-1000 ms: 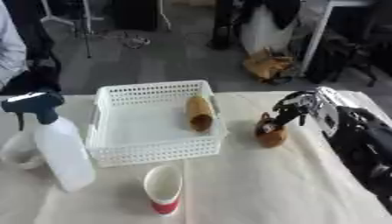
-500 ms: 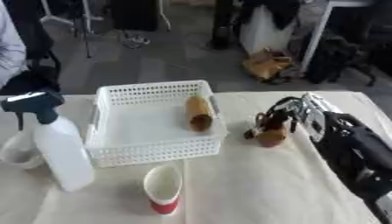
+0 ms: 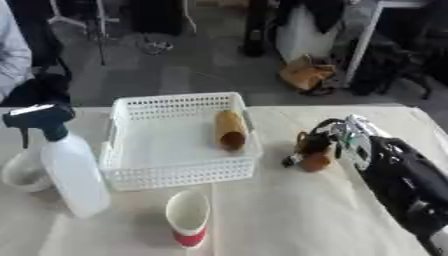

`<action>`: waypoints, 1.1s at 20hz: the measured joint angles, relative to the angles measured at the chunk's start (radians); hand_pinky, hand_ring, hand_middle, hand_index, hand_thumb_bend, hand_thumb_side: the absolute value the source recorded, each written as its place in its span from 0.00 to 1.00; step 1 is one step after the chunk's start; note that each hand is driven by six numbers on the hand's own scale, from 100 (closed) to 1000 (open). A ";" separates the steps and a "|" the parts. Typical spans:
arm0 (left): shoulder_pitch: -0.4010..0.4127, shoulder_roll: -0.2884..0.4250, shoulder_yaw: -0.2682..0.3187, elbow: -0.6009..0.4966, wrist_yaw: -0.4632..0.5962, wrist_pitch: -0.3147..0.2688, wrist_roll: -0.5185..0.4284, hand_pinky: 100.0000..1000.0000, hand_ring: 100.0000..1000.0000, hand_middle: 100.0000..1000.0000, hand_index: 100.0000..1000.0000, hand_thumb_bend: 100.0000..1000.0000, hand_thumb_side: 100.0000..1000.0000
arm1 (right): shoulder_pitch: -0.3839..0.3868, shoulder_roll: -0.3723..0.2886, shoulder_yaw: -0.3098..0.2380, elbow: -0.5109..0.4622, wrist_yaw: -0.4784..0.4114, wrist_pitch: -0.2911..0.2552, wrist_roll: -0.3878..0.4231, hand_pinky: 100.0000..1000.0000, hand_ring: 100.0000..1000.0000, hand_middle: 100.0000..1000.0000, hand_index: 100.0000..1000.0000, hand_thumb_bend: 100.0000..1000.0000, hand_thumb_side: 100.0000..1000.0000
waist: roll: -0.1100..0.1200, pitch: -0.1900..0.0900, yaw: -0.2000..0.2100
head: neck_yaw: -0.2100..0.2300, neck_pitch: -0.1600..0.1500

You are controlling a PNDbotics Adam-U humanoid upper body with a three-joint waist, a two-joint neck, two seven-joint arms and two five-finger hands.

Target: Pick up objects on the table and place them in the box.

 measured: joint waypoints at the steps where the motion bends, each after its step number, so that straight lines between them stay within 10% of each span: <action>1: 0.000 0.000 0.000 0.000 0.000 0.000 0.000 0.96 0.93 0.85 0.85 0.00 1.00 | 0.002 -0.002 0.000 0.000 0.001 -0.002 0.000 0.61 0.96 0.96 1.00 0.80 0.57 | 0.000 0.000 0.000 | 0.000 0.000; 2: 0.000 0.000 0.000 0.000 0.000 0.000 0.000 0.96 0.93 0.85 0.85 0.00 1.00 | 0.004 -0.004 0.000 0.000 0.002 -0.004 0.001 0.47 0.90 0.94 1.00 0.62 0.48 | 0.001 0.000 -0.001 | -0.001 0.000; 8: 0.000 0.000 0.000 0.000 0.000 0.003 0.002 0.98 0.93 0.84 0.83 0.00 1.00 | 0.005 -0.008 0.001 0.000 0.013 -0.028 0.028 0.31 0.80 0.92 1.00 0.44 0.35 | 0.007 0.000 -0.008 | -0.003 0.000; 22: 0.002 -0.008 0.000 0.000 0.000 0.009 0.007 0.98 0.93 0.83 0.83 0.00 1.00 | 0.003 -0.014 0.004 -0.007 -0.036 -0.049 0.028 0.22 0.65 0.72 0.87 0.33 0.35 | 0.007 0.000 -0.019 | -0.003 0.000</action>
